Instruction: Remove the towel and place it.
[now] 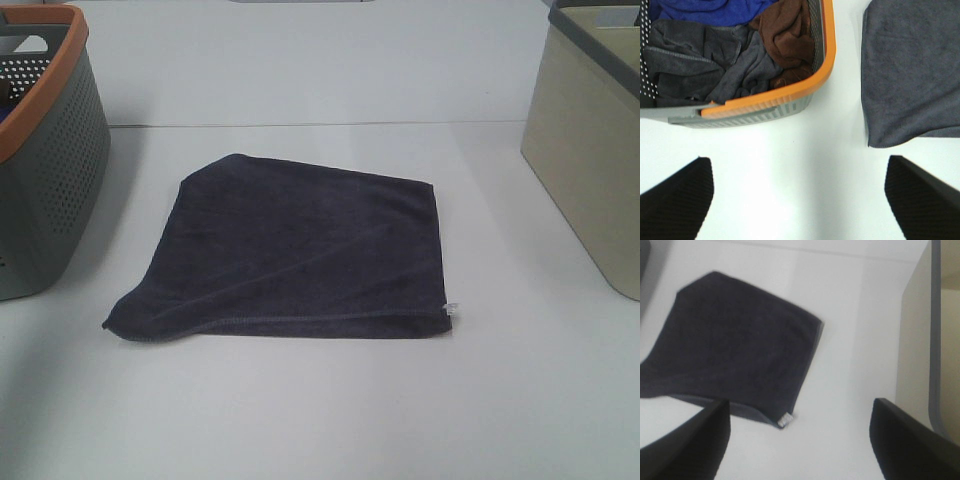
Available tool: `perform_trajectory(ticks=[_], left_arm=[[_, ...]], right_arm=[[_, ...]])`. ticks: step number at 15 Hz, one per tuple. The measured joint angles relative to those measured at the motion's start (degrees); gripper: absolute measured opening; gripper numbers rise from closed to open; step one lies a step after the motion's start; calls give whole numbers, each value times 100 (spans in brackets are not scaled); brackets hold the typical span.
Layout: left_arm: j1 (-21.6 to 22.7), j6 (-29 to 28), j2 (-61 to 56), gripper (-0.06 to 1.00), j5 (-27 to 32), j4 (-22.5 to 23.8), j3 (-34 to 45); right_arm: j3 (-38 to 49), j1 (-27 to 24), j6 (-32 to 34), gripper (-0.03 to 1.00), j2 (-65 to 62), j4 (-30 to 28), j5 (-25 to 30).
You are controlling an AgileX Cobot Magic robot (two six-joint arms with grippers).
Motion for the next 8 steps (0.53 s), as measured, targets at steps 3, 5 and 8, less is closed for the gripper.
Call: perform_trajectory(ticks=[3, 5, 8], left_arm=[[0, 40, -1409, 87, -29, -17, 900], [0, 126, -2349, 87, -40, -57, 1495], [0, 286, -3552, 87, -46, -57, 2332]], right_arm=[[1868, 0, -74, 76, -1324, 0, -97], [3243, 0, -86, 76, -2349, 0, -504], [4801, 0, -155, 76, -3787, 6, -963]])
